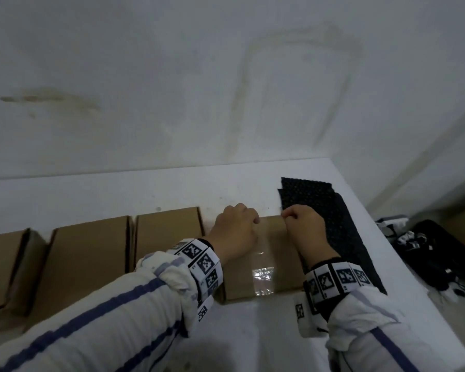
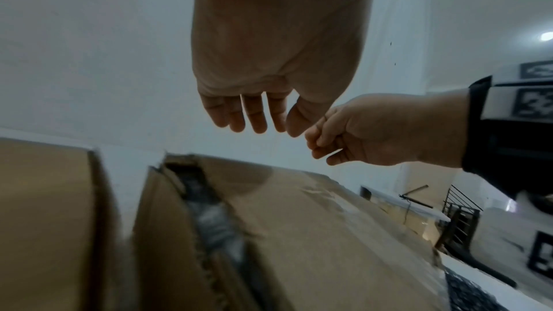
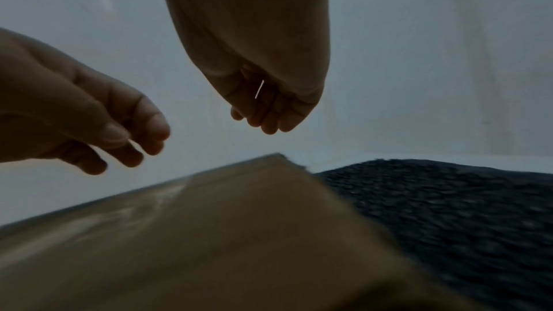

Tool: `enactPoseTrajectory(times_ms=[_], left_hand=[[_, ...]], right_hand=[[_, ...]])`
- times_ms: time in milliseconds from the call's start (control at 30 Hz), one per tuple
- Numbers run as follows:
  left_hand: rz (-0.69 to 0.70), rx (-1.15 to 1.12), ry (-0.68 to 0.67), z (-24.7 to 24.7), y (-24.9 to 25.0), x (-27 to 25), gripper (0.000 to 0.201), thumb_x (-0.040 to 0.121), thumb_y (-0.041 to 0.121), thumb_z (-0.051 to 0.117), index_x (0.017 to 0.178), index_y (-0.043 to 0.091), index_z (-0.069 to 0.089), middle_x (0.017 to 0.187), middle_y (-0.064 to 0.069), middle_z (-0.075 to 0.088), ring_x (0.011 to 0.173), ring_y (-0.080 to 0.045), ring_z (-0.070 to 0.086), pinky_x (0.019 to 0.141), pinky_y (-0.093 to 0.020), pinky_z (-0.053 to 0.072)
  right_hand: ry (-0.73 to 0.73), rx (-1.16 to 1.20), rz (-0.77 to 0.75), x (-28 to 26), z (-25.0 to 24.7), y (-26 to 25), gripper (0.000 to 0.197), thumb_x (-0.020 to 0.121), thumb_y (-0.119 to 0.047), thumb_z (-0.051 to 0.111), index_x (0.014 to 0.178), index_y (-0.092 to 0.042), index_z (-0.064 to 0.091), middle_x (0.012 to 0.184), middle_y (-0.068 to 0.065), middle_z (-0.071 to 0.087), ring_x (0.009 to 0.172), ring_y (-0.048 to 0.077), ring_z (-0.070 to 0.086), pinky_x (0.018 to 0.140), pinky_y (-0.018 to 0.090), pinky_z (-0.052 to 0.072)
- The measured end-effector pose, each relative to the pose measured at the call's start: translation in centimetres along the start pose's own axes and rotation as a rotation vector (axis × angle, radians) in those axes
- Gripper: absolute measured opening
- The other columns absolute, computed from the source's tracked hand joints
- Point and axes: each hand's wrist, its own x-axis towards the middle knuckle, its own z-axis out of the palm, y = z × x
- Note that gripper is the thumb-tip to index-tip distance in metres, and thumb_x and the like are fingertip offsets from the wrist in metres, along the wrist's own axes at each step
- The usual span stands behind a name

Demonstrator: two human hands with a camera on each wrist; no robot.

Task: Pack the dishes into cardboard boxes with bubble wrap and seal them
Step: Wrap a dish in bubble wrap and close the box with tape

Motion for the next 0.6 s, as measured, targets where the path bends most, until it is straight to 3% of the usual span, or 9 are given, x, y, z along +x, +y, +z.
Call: enactPoseTrajectory(times_ms=[100, 233, 333, 500, 600], left_hand=[[0.025, 0.035, -0.031, 1.7, 1.7, 1.6, 0.038, 0.088, 0.015, 0.047, 0.126, 0.020, 0.049, 0.131, -0.003, 0.043, 0.119, -0.026, 0.038, 0.096, -0.035, 0.035], [0.039, 0.082, -0.051, 3.5, 2.4, 2.3, 0.036, 0.087, 0.017, 0.045, 0.123, 0.020, 0.048, 0.126, -0.003, 0.044, 0.115, -0.026, 0.039, 0.093, -0.036, 0.038], [0.020, 0.063, -0.064, 4.2, 2.2, 2.5, 0.035, 0.085, 0.017, 0.047, 0.121, 0.020, 0.049, 0.124, -0.002, 0.044, 0.114, -0.025, 0.038, 0.092, -0.035, 0.037], [0.024, 0.054, -0.057, 4.3, 2.0, 2.8, 0.035, 0.084, 0.017, 0.049, 0.118, 0.020, 0.051, 0.121, -0.002, 0.046, 0.112, -0.024, 0.040, 0.094, -0.039, 0.038], [0.017, -0.023, -0.055, 4.3, 1.7, 3.1, 0.031, 0.085, 0.025, 0.046, 0.114, 0.020, 0.055, 0.117, -0.002, 0.051, 0.110, -0.024, 0.045, 0.095, -0.040, 0.040]], right_hand=[[-0.136, -0.117, 0.129, 1.8, -0.5, 4.6, 0.026, 0.087, -0.006, 0.049, 0.104, -0.012, 0.067, 0.115, 0.010, 0.064, 0.106, 0.025, 0.057, 0.085, 0.023, 0.041], [-0.420, -0.373, 0.153, 2.2, 1.1, 8.3, 0.035, 0.084, -0.025, 0.063, 0.115, -0.011, 0.059, 0.124, 0.015, 0.052, 0.112, 0.031, 0.053, 0.093, 0.029, 0.042], [-0.368, -0.404, 0.108, 1.9, 2.0, 9.0, 0.028, 0.086, -0.024, 0.061, 0.110, -0.010, 0.060, 0.122, 0.015, 0.045, 0.111, 0.033, 0.049, 0.094, 0.031, 0.041], [-0.344, -0.303, 0.117, 2.3, 1.5, 9.2, 0.019, 0.088, -0.019, 0.059, 0.102, -0.010, 0.068, 0.116, 0.015, 0.056, 0.105, 0.031, 0.057, 0.089, 0.030, 0.044], [-0.279, -0.016, 0.189, 2.6, 0.0, 8.9, 0.007, 0.082, -0.013, 0.067, 0.075, -0.014, 0.067, 0.089, 0.006, 0.068, 0.092, 0.024, 0.062, 0.079, 0.027, 0.046]])
